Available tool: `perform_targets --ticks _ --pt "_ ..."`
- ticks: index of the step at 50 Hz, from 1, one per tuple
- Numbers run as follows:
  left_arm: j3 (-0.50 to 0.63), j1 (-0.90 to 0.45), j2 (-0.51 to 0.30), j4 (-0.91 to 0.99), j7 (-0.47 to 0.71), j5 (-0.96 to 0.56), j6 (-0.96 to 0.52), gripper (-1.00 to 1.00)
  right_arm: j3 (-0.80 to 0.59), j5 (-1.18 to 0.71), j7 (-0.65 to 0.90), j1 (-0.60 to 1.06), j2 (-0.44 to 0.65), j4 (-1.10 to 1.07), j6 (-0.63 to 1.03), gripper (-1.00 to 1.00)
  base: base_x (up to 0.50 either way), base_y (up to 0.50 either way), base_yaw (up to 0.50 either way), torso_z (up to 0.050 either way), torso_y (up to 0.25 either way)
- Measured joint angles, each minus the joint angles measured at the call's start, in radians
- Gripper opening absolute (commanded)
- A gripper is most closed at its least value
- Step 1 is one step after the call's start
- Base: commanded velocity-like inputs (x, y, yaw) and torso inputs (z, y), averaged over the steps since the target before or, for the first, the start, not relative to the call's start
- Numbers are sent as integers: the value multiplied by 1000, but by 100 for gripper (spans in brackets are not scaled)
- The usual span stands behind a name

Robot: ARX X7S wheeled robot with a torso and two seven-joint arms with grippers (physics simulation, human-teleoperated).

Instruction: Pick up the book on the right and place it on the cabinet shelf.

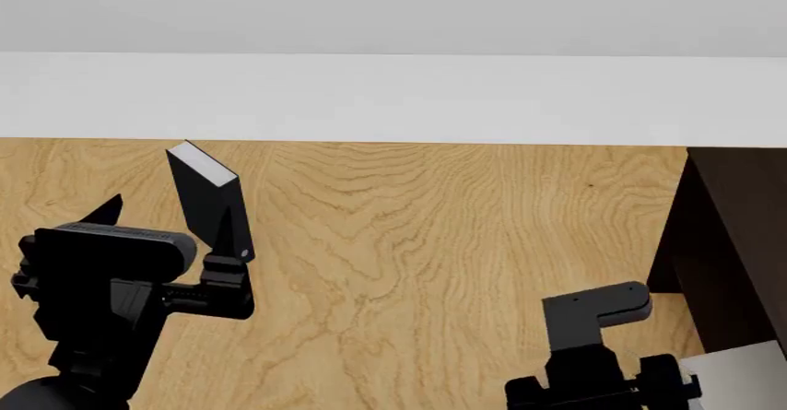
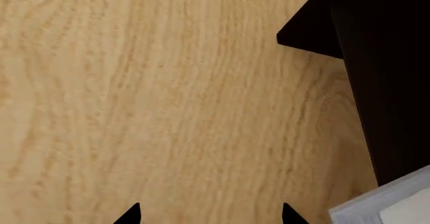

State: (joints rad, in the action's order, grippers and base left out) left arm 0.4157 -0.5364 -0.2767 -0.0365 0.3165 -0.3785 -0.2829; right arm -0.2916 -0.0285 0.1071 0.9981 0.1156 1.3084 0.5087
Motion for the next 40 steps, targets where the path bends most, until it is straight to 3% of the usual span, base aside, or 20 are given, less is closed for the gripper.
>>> perform_targets --ticks 40 --pt "14 -16 -1 40 19 -13 -25 100 103 -9 -111 -7 81 1 30 100 0 0 0 0 0"
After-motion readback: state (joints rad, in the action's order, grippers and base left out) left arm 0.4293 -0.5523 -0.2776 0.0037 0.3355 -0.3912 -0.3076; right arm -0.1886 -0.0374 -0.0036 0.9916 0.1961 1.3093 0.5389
